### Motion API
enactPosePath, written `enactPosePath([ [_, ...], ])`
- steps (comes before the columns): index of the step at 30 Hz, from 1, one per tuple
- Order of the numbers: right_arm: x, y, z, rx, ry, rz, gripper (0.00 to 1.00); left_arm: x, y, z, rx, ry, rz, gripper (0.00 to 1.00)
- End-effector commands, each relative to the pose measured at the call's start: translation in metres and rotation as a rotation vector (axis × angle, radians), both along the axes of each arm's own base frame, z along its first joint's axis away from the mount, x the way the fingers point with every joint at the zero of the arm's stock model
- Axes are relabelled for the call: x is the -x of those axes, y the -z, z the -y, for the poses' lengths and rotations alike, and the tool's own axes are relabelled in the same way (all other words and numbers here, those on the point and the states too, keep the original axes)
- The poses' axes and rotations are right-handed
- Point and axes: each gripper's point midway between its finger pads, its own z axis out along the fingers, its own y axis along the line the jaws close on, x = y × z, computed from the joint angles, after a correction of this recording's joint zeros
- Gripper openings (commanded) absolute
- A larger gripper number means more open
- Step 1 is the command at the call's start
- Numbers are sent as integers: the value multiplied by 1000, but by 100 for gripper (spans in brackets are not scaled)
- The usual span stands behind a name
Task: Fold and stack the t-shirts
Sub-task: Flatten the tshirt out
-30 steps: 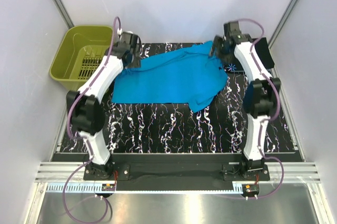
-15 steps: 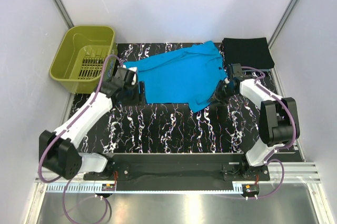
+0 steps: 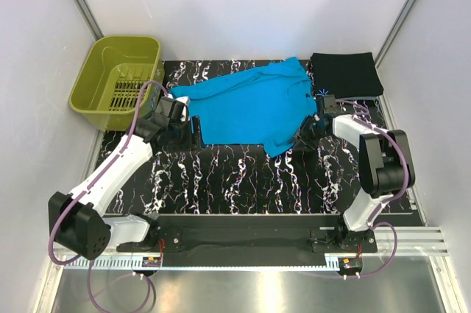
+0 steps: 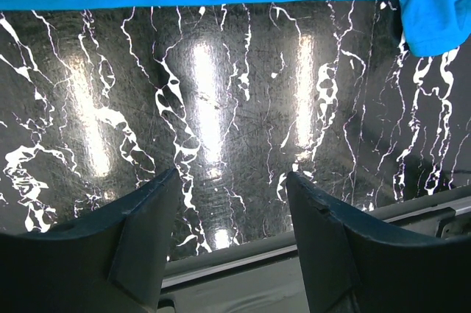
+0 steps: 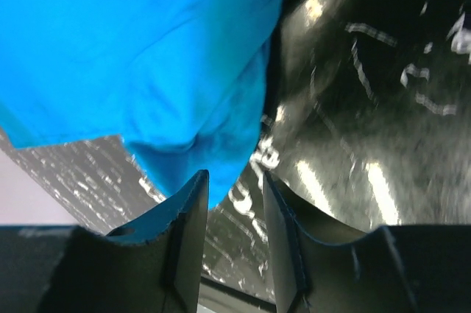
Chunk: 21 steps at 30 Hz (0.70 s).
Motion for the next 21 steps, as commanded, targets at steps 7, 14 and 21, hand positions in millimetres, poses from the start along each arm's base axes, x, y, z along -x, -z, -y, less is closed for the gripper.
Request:
enactPosePath([
  [7, -23, 23, 4, 14, 50, 5, 34, -18, -31, 5, 22, 23, 82, 66],
  [14, -12, 17, 9, 34, 39, 6, 0, -27, -36, 2, 3, 14, 96, 66],
  [21, 80, -26, -2, -73, 123, -75, 0, -30, -28, -12, -33, -31, 98, 66],
])
